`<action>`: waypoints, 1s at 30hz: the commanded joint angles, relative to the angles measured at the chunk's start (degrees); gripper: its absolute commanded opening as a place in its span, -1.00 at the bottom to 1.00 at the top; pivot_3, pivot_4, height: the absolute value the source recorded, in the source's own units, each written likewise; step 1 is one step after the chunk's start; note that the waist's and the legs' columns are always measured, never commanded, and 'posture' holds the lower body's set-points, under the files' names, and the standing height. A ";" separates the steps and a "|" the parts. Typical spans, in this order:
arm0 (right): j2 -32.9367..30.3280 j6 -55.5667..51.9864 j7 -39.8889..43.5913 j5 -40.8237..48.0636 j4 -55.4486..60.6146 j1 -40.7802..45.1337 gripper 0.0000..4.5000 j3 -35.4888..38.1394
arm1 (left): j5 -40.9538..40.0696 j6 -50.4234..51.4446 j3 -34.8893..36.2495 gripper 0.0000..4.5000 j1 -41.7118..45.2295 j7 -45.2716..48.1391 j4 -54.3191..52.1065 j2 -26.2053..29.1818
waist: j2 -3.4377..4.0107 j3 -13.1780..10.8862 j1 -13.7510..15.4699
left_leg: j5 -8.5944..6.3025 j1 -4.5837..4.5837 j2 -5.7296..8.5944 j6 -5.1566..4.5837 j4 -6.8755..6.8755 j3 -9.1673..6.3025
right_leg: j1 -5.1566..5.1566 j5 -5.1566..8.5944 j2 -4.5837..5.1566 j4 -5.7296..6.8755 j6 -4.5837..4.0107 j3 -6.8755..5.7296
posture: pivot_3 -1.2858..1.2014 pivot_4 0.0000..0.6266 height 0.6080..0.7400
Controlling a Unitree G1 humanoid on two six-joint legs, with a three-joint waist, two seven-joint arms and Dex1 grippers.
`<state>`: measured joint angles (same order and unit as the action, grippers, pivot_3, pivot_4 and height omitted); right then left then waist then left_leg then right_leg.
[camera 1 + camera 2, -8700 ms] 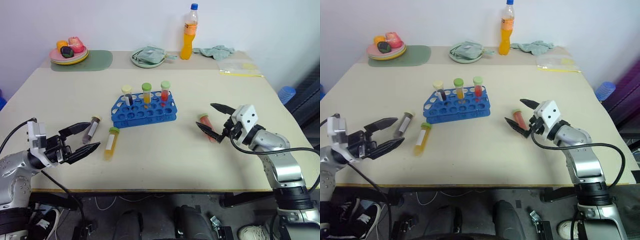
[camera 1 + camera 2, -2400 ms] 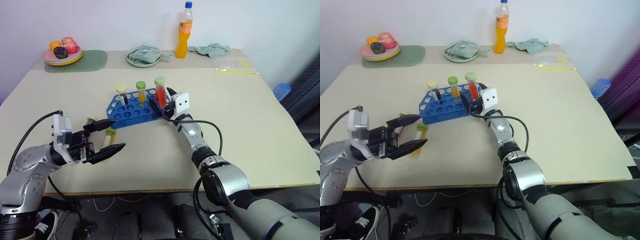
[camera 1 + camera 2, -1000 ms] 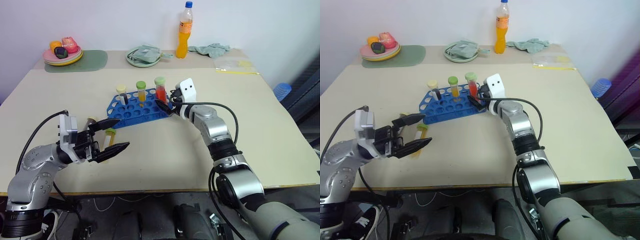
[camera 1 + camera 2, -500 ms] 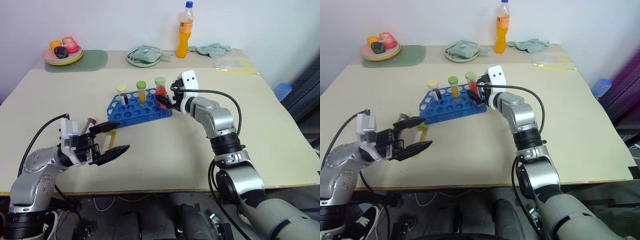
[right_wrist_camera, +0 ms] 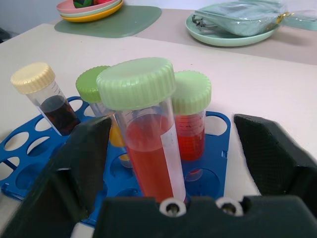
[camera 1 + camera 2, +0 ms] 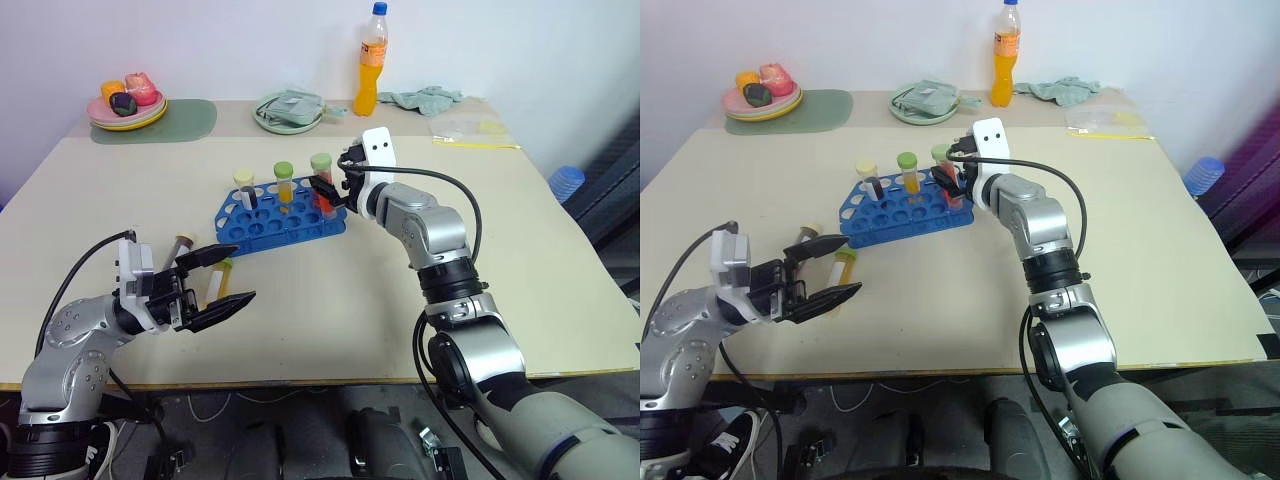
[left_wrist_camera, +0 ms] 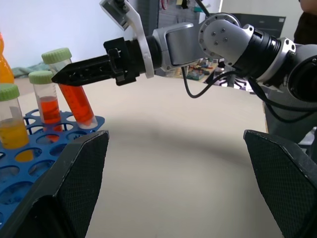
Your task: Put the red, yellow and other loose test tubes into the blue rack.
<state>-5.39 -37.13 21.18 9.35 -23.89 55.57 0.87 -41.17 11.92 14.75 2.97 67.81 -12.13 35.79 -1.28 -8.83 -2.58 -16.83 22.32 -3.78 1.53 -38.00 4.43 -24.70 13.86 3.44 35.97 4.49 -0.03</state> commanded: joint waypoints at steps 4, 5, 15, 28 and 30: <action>0.14 0.27 0.17 0.92 1.05 1.87 -0.48 0.22 | -0.19 -0.25 0.19 1.00 0.04 -0.98 -2.00 -0.19 | 0.00 0.00 -0.01 | 0.00 0.00 0.00 0.00 0.00 0.00 | 0.00 0.00 0.00 0.00 0.00 0.00 | 0.03 -0.52 1.00; 0.10 0.28 0.26 1.04 1.08 1.87 -0.48 0.23 | -0.26 -0.06 0.15 1.00 0.11 -1.19 -2.23 -0.15 | 0.00 0.00 -0.01 | 0.00 0.00 0.00 0.00 0.00 -0.01 | 0.00 0.00 0.00 0.00 0.00 0.00 | 0.03 -0.52 1.00; 0.72 5.12 2.48 3.72 4.93 -1.32 -0.48 1.43 | -0.85 1.98 -0.24 1.00 1.02 -3.56 -4.63 0.31 | 0.00 0.00 -0.05 | 0.00 0.01 -0.01 -0.01 0.02 -0.01 | -0.01 0.00 -0.01 -0.01 0.00 0.00 | 0.03 -0.52 1.00; 2.23 15.74 3.70 4.56 8.53 -11.41 -0.48 0.84 | -1.63 5.15 -0.07 1.00 3.39 -5.48 -6.32 1.13 | -0.01 0.01 0.03 | -0.01 0.02 0.00 -0.01 0.04 -0.01 | -0.01 0.00 -0.01 -0.04 0.01 0.00 | 0.03 -0.52 1.00; 2.05 16.15 3.25 4.37 8.37 -11.77 -0.48 0.87 | -1.70 5.54 -0.03 1.00 3.69 -5.69 -6.49 1.22 | 0.00 0.00 -0.03 | 0.00 0.01 0.00 -0.01 0.04 -0.02 | -0.01 0.00 -0.01 -0.03 0.01 0.00 | 0.03 -0.52 1.00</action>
<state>-3.39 -22.15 24.78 13.74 -17.68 43.56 1.89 -41.90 17.26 14.17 5.52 62.30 -16.47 36.07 -1.28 -8.83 -2.60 -16.83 22.33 -3.78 1.52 -37.96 4.42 -24.71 13.86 3.43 35.94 4.50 -0.03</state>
